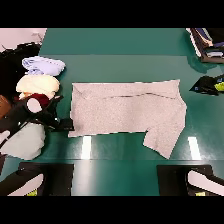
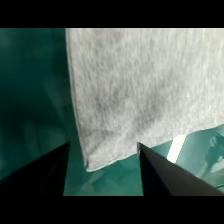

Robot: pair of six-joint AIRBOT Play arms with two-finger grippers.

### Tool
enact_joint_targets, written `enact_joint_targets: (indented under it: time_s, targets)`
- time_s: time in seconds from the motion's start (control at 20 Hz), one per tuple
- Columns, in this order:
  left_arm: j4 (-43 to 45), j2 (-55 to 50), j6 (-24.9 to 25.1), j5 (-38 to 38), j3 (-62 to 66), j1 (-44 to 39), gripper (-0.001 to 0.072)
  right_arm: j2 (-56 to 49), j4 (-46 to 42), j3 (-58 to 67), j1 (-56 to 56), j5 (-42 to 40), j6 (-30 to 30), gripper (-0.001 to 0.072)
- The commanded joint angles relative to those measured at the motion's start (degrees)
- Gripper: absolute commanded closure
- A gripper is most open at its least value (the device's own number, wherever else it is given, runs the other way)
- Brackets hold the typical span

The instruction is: Fold the shirts.

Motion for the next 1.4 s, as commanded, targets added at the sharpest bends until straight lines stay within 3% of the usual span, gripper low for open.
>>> enact_joint_targets:
  time_s: [0.0,0.05,0.1,0.15,0.25,0.6,0.95,1.0,1.05,1.15,1.2,1.25,1.35]
  targets:
    - [-4.55,1.18,1.42,1.68,-4.20,0.02,0.0220,0.59,0.04,-0.02,-0.02,1.51,0.11,0.0261]
    - [-5.03,1.20,1.42,1.73,-4.20,0.02,0.0221,0.59,0.04,-0.02,-0.07,1.62,0.11,0.0261]
    - [-5.35,1.20,1.44,1.88,-4.20,0.02,0.0325,0.59,0.00,-0.02,-0.22,1.99,0.13,0.0261]
    - [-5.38,1.20,1.44,2.47,-4.20,0.02,0.0483,0.59,-0.02,-0.13,-0.57,2.36,0.13,0.0261]
    - [-5.38,1.20,1.49,4.22,-3.89,0.04,0.0688,1.75,-0.33,-3.19,-2.23,2.25,0.13,0.0261]
    - [-5.64,1.25,2.12,4.37,1.68,0.02,0.0684,8.41,-0.17,-34.05,-13.92,-0.17,0.13,0.0262]
    - [-5.84,1.25,2.54,4.68,2.12,0.04,0.0684,3.85,0.37,-43.43,-5.42,-9.88,0.11,0.0287]
    - [-5.81,1.25,2.56,4.66,2.12,0.04,0.0684,3.15,0.26,-43.08,-3.93,-10.93,0.11,0.0313]
    - [-5.79,1.25,2.95,4.68,2.12,0.04,0.0684,2.71,0.20,-42.60,-2.69,-12.02,0.09,0.0411]
    - [-5.60,1.25,2.95,4.50,2.12,0.04,0.0684,2.71,0.07,-41.97,-1.11,-13.22,0.09,0.0487]
    - [-5.31,1.25,2.95,3.85,2.12,0.04,0.0684,2.75,-0.33,-41.66,-0.61,-13.16,0.07,0.0622]
    - [-4.72,1.25,2.93,2.75,2.12,0.04,0.0685,3.32,-0.59,-41.68,-0.31,-12.79,0.07,0.0679]
    - [-1.92,3.50,2.45,0.70,2.05,0.04,0.0686,6.40,-2.45,-41.66,-0.31,-11.43,0.07,0.0700]
